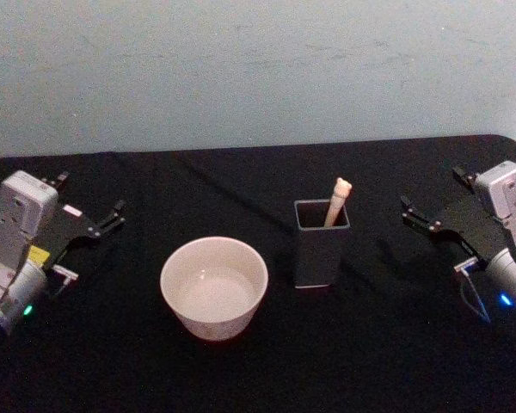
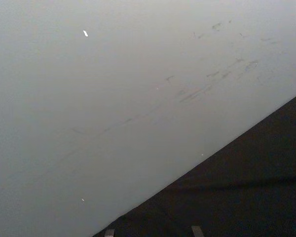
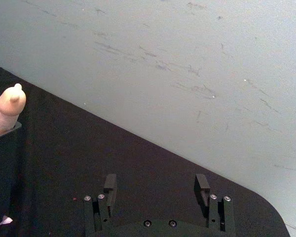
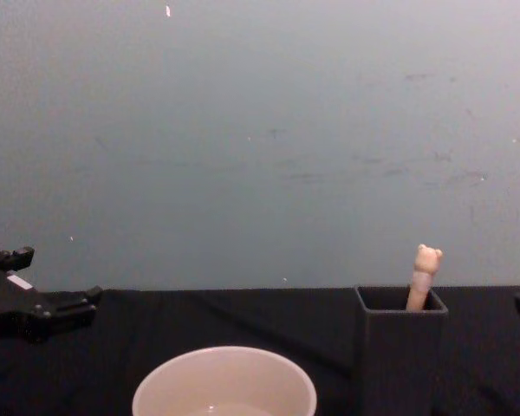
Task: Pick up the stirring spoon with one hand, stir inside the cup, then place it back in its original position.
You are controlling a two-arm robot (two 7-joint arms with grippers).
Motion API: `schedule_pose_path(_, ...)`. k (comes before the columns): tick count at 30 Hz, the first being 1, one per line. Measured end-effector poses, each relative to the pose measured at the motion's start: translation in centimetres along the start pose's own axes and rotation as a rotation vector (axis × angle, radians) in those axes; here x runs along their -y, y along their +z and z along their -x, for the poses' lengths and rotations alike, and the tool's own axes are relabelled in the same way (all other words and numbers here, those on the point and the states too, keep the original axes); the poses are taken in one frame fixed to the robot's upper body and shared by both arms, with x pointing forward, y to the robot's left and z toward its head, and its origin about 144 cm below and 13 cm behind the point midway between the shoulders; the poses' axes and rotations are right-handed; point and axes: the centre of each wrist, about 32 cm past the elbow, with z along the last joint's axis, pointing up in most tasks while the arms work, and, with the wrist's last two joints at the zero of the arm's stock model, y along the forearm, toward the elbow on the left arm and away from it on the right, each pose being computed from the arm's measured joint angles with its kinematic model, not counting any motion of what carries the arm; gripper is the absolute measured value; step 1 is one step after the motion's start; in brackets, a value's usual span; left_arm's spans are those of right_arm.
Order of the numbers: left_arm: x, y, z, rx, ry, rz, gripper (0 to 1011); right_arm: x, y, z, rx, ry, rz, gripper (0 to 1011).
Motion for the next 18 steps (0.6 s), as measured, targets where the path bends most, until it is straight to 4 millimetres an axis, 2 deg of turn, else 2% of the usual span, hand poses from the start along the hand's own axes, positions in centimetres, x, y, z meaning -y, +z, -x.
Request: schedule_pose_path(18,0.00,0.00,0.00,0.000,0.000,0.000,1001,0.00,0.00,0.00,0.000,0.000,0.000,1002)
